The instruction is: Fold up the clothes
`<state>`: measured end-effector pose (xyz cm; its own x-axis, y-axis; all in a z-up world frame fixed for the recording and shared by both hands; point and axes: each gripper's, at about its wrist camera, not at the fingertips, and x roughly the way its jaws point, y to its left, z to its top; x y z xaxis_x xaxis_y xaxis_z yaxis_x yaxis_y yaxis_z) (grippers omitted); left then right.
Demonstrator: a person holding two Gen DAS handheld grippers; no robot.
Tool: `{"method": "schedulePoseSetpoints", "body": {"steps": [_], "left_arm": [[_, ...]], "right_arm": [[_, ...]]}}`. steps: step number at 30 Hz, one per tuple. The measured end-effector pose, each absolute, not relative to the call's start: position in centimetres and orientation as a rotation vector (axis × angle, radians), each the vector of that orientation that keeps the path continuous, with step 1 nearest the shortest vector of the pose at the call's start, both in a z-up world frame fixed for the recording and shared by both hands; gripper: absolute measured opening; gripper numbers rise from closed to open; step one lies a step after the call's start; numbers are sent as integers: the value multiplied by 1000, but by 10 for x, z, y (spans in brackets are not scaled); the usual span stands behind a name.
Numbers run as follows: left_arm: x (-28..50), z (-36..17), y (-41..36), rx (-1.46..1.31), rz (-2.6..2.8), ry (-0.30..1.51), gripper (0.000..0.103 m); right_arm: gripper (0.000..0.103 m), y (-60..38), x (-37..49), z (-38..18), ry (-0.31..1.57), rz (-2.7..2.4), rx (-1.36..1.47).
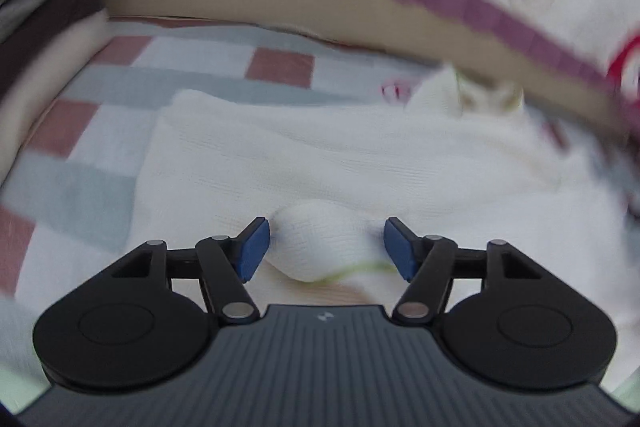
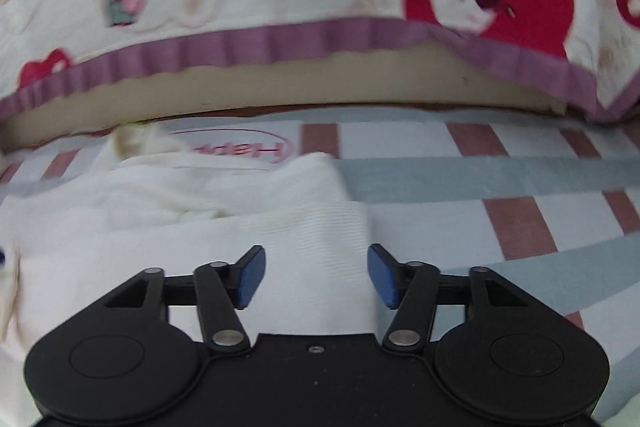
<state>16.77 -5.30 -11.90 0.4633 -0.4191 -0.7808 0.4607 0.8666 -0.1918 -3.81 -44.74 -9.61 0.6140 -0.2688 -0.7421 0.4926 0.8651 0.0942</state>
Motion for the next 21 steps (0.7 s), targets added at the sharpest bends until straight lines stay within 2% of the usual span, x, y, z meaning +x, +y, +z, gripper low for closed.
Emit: {"method": "schedulePoseSetpoints", "body": {"steps": [2,3,4,5,6,7,9,10,12,15,17,18,19,20,21], "left_arm": [[171,-123,-53,18,-596,944,36],[171,-120,-53,-2,-637,942,10],[171,-115,-53,-35,-679,927,11],[170,-105,-51,-67,-718,882,11],[165,-93,-49,-80,-754,800,11],[157,-82,-44,-85,-778,704,11],[144,-65,-32,-72,-768,551,15],[140,-64,-30,-32,-699,537,23],[138,-77,-28,43,-593,603,23],[152,-110,-19,-6,-544,857,24],[158,-119,-11,-101,-556,924,25],[157,-117,-12,-105,-568,914,29],[157,-116,-12,-109,-580,905,36],[157,-115,-13,-119,-593,905,41],[157,-116,-14,-133,-605,912,51]], "right_arm": [[69,-462,-33,-109,814,-462,345],[69,-469,-30,-116,822,-469,366],[60,-474,-28,-122,815,-457,389],[39,-475,-28,-125,781,-411,402],[5,-474,-29,-126,746,-384,388],[3,-472,-31,-125,722,-404,355],[2,-470,-36,-124,698,-477,315],[1,-469,-37,-126,709,-513,284],[1,-468,-35,-131,763,-548,193],[2,-469,-36,-130,797,-559,154],[14,-460,-39,-118,770,-570,151],[20,-456,-41,-112,756,-575,149],[30,-452,-43,-106,742,-580,148],[32,-446,-43,-101,733,-548,151],[37,-437,-41,-97,727,-476,159]]}}
